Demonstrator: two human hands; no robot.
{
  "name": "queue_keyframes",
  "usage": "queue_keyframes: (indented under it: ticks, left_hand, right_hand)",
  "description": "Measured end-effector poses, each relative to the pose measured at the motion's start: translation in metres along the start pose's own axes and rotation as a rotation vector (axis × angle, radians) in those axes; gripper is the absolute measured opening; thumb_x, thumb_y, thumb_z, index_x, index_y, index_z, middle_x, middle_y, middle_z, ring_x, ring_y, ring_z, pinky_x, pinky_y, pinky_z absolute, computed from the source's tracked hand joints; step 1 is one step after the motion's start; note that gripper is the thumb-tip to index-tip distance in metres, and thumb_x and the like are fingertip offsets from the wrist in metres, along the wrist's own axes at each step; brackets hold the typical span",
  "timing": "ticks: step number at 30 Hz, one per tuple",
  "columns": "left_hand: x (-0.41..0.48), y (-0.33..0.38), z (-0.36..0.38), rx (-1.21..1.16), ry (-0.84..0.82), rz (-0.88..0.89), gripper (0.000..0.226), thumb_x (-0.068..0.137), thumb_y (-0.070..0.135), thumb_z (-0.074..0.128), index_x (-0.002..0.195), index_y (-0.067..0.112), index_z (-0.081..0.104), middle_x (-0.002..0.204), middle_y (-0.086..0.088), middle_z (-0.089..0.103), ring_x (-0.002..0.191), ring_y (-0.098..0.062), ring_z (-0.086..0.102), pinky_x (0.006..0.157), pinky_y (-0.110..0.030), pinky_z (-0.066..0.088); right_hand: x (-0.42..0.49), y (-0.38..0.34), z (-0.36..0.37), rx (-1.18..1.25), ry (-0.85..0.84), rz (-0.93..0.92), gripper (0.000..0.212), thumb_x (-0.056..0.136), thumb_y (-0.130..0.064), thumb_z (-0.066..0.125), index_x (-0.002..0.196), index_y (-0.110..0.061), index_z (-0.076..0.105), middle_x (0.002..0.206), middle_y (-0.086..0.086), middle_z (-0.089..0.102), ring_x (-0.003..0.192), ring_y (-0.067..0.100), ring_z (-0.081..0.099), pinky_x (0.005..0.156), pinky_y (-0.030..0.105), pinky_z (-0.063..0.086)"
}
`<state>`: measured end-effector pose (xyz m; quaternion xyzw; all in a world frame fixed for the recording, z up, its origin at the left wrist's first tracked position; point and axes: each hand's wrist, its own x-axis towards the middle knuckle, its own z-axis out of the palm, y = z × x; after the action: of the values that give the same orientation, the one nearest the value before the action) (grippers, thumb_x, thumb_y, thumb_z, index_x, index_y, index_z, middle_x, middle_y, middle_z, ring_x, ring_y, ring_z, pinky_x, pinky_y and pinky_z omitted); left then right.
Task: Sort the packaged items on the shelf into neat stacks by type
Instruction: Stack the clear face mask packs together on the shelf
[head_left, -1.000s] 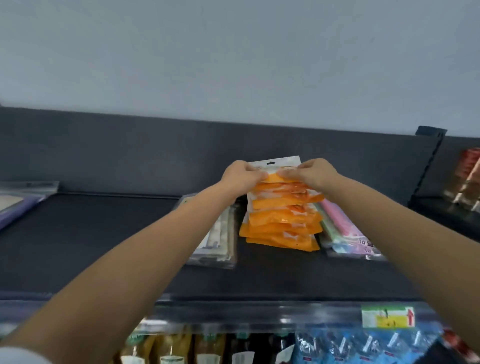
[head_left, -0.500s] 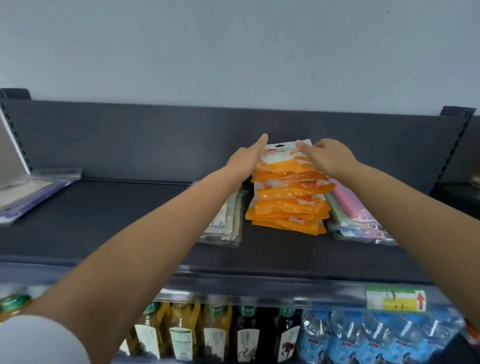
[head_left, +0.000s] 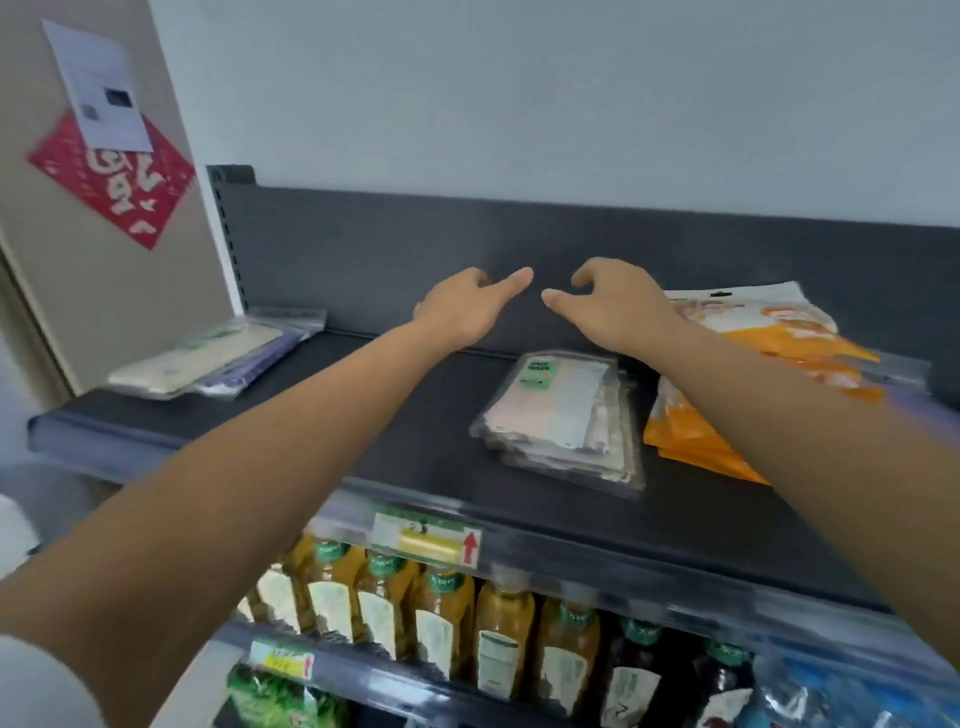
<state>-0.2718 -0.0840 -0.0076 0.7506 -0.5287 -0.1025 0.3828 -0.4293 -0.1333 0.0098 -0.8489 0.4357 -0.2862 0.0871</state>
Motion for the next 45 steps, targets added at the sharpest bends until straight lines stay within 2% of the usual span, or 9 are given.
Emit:
queue_keyframes:
  ticks: [3, 8, 15, 21, 25, 35, 38, 43, 45]
  left_hand:
    - [0.003, -0.064, -0.053, 0.087, 0.069, -0.069, 0.057, 0.085, 0.072, 0.040, 0.086, 0.016, 0.053, 0.084, 0.002, 0.059, 0.096, -0.029, 0.058, 0.094, -0.044, 0.043]
    - [0.014, -0.173, -0.127, 0.195, 0.131, -0.163, 0.067, 0.084, 0.070, 0.044, 0.108, 0.010, 0.060, 0.120, -0.011, 0.063, 0.110, -0.032, 0.056, 0.094, -0.041, 0.044]
    - [0.027, -0.269, -0.180, 0.387, 0.023, -0.229, 0.084, 0.086, 0.069, 0.045, 0.143, 0.008, 0.038, 0.146, -0.015, 0.045, 0.130, -0.036, 0.044, 0.103, -0.041, 0.038]
    - [0.040, -0.318, -0.192, 0.322, -0.045, -0.337, 0.089, 0.085, 0.071, 0.044, 0.145, 0.006, 0.032, 0.147, -0.015, 0.042, 0.129, -0.037, 0.044, 0.104, -0.043, 0.037]
    - [0.045, -0.327, -0.194, -0.021, 0.005, -0.334, 0.086, 0.090, 0.061, 0.048, 0.148, 0.003, 0.025, 0.151, -0.015, 0.035, 0.133, -0.033, 0.040, 0.096, -0.036, 0.035]
    - [0.049, -0.318, -0.187, -0.154, 0.009, -0.240, 0.068, 0.093, 0.056, 0.047, 0.135, 0.001, 0.046, 0.113, -0.003, 0.053, 0.095, -0.022, 0.052, 0.077, -0.032, 0.038]
    - [0.048, -0.293, -0.175, -0.102, 0.028, -0.169, 0.069, 0.091, 0.058, 0.047, 0.133, 0.004, 0.049, 0.126, -0.011, 0.056, 0.102, -0.026, 0.053, 0.078, -0.031, 0.037]
    - [0.048, -0.238, -0.139, -0.152, -0.038, -0.078, 0.074, 0.088, 0.064, 0.047, 0.133, 0.006, 0.050, 0.134, -0.010, 0.054, 0.119, -0.030, 0.051, 0.092, -0.035, 0.040]
    - [0.047, -0.212, -0.118, -0.178, -0.091, -0.065, 0.072, 0.088, 0.063, 0.048, 0.132, 0.006, 0.051, 0.135, -0.009, 0.053, 0.121, -0.029, 0.050, 0.091, -0.034, 0.038]
  right_hand:
    - [0.010, -0.053, 0.048, 0.101, -0.084, 0.002, 0.053, 0.090, -0.048, 0.056, 0.127, -0.009, 0.055, 0.130, 0.005, 0.059, 0.119, 0.024, 0.054, 0.094, 0.034, 0.043]
    - [0.024, -0.146, 0.128, 0.181, -0.202, 0.038, 0.050, 0.090, -0.045, 0.058, 0.118, -0.004, 0.059, 0.118, 0.010, 0.064, 0.108, 0.027, 0.060, 0.092, 0.039, 0.049]
    - [0.043, -0.227, 0.217, 0.167, -0.269, 0.107, 0.034, 0.089, -0.042, 0.058, 0.074, -0.011, 0.052, 0.069, 0.000, 0.051, 0.068, 0.020, 0.051, 0.048, 0.028, 0.032]
    - [0.050, -0.263, 0.252, 0.140, -0.295, 0.151, 0.050, 0.095, -0.029, 0.051, 0.049, -0.015, 0.037, 0.051, -0.001, 0.039, 0.048, 0.015, 0.037, 0.045, 0.029, 0.025]
    - [0.051, -0.272, 0.268, 0.146, -0.349, 0.195, 0.040, 0.097, -0.034, 0.045, 0.071, -0.009, 0.062, 0.061, 0.002, 0.052, 0.069, 0.024, 0.054, 0.058, 0.027, 0.037]
    - [0.056, -0.260, 0.261, 0.352, -0.194, 0.318, 0.043, 0.093, -0.034, 0.052, 0.056, -0.016, 0.040, 0.062, 0.002, 0.049, 0.065, 0.022, 0.052, 0.051, 0.029, 0.035]
    - [0.049, -0.246, 0.245, 0.414, -0.033, 0.331, 0.041, 0.093, -0.034, 0.054, 0.059, -0.017, 0.037, 0.072, 0.002, 0.045, 0.062, 0.018, 0.044, 0.046, 0.027, 0.028]
    - [0.036, -0.203, 0.195, 0.488, 0.066, 0.390, 0.033, 0.095, -0.036, 0.051, 0.080, -0.008, 0.060, 0.075, 0.008, 0.058, 0.069, 0.023, 0.056, 0.063, 0.036, 0.050]
    - [0.028, -0.175, 0.169, 0.508, 0.051, 0.436, 0.036, 0.094, -0.037, 0.052, 0.068, -0.011, 0.052, 0.062, 0.008, 0.052, 0.051, 0.023, 0.051, 0.046, 0.031, 0.047]
